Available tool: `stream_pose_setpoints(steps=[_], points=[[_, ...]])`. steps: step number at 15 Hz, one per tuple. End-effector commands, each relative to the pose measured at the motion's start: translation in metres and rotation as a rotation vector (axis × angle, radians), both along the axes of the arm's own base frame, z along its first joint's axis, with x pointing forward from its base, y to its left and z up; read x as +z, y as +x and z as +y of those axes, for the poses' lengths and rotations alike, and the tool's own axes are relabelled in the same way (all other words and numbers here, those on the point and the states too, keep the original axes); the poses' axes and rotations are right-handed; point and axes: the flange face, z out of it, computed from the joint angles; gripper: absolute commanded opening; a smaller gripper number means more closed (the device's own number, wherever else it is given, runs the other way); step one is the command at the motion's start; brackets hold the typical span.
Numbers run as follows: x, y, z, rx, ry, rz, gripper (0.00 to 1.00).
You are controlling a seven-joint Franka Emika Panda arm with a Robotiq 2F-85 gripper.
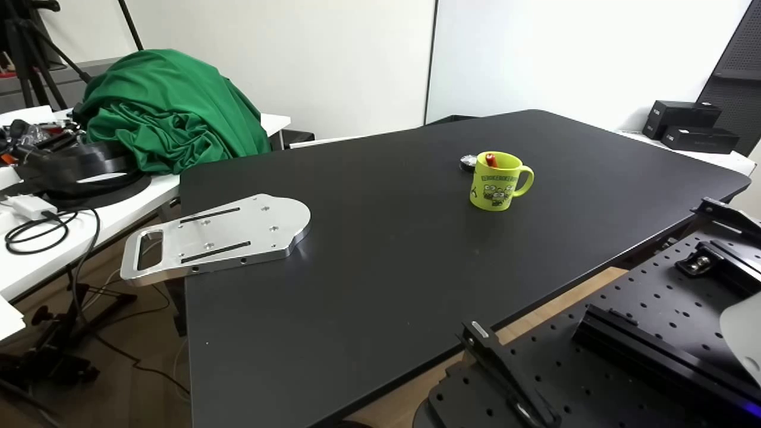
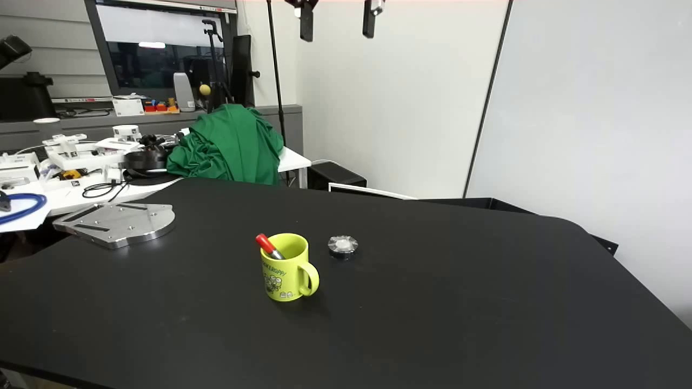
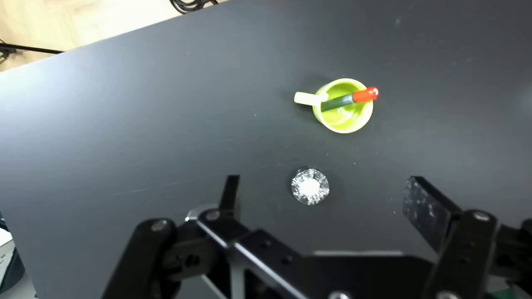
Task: Put the marker on the table
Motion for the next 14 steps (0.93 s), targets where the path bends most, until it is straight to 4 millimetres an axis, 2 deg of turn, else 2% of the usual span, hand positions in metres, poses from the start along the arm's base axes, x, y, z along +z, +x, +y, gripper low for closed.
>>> stream_pose_setpoints(steps=[1,3,6,10,14], points=[[-0.017,0.052,0.006,-0.038,0.023,0.014,1.0],[-0.036,0.073,0.011,-0.05,0.033,0.04,1.0],[-0.081,0.097,0.018,-0.088,0.04,0.117,1.0],[-0.145,0.125,0.033,-0.274,0.011,0.213,1.0],[-0.196,0.136,0.055,-0.43,0.002,0.328,1.0]])
